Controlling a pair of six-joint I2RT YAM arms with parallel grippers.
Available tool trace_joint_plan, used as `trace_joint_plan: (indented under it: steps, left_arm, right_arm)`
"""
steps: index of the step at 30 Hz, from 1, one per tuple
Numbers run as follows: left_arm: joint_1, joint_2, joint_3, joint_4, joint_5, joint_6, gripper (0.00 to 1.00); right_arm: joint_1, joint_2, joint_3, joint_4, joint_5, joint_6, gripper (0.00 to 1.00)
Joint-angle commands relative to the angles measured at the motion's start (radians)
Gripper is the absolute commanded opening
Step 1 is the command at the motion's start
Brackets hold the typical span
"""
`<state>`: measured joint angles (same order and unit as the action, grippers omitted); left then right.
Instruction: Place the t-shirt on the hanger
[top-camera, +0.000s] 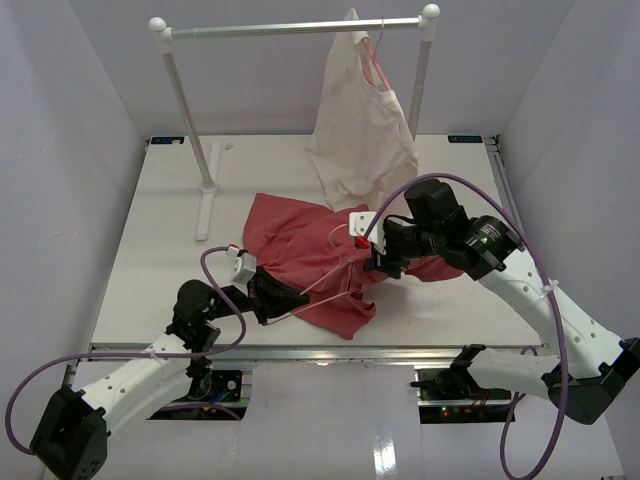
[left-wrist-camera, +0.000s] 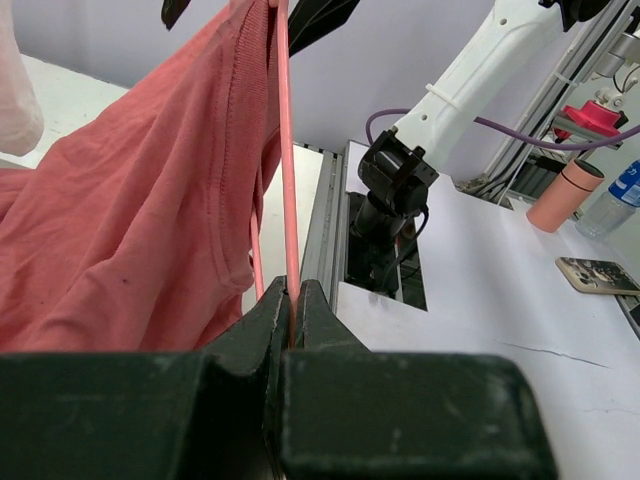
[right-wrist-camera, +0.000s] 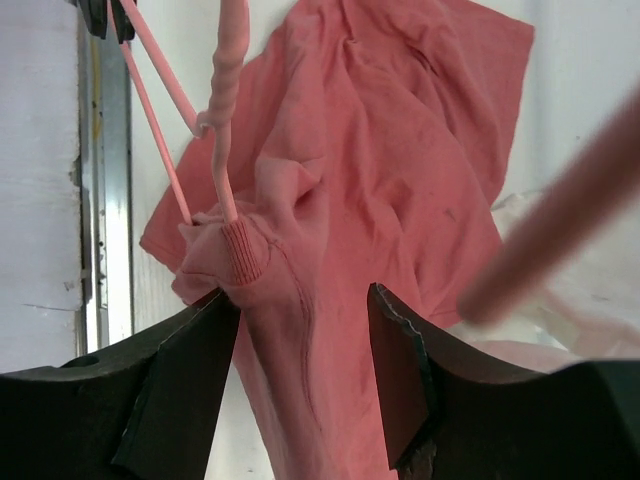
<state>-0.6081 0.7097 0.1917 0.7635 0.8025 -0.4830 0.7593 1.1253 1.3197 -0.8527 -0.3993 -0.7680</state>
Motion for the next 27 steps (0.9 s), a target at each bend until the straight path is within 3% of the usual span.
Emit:
trace_joint_plan:
  steps: [1,5,8,10,11,16,18,19,20,23,24,27]
  left_arm:
    - [-0.010,-0.011,0.016,0.052,0.018,0.020,0.00]
    - [-0.010,-0.030,0.018,0.050,0.011,0.014,0.00]
    - [-0.010,-0.040,0.027,0.041,0.006,0.012,0.00]
    - [-0.010,-0.042,0.036,0.044,0.005,0.007,0.00]
    - [-0.010,-0.042,0.038,0.049,0.004,0.001,0.00]
    - [-0.010,-0.039,0.068,0.061,-0.005,-0.025,0.00]
    - [-0.010,-0.037,0.111,-0.001,-0.030,-0.022,0.01]
    - [-0.010,-0.036,0.137,-0.047,-0.055,-0.018,0.13]
    - [-0.010,-0.036,0.166,-0.102,-0.086,-0.010,0.32]
    - [-0.010,-0.035,0.262,-0.264,-0.229,0.048,0.75]
    - [-0.010,-0.036,0.306,-0.328,-0.276,0.063,0.82]
    - [-0.010,-0.035,0.453,-0.526,-0.454,0.095,0.84]
  right_arm:
    - [-0.001,0.019,0.008,0.006,-0.116,-0.008,0.60]
    - [0.006,0.024,-0.025,0.036,-0.197,0.019,0.56]
    - [0.012,-0.008,-0.041,0.074,-0.270,0.045,0.44]
    - [0.019,-0.030,-0.060,0.105,-0.283,0.067,0.16]
    - [0.024,-0.041,-0.070,0.110,-0.294,0.074,0.10]
    - [0.053,-0.085,-0.113,0.168,-0.337,0.146,0.08]
    - [0.056,-0.118,-0.152,0.258,-0.274,0.228,0.08]
    - [0.058,-0.136,-0.175,0.313,-0.236,0.264,0.08]
    - [0.060,-0.155,-0.200,0.370,-0.201,0.298,0.08]
    - [0.059,-0.181,-0.234,0.455,-0.050,0.425,0.08]
    - [0.059,-0.180,-0.229,0.458,-0.002,0.442,0.08]
    - [0.059,-0.160,-0.205,0.437,0.125,0.499,0.08]
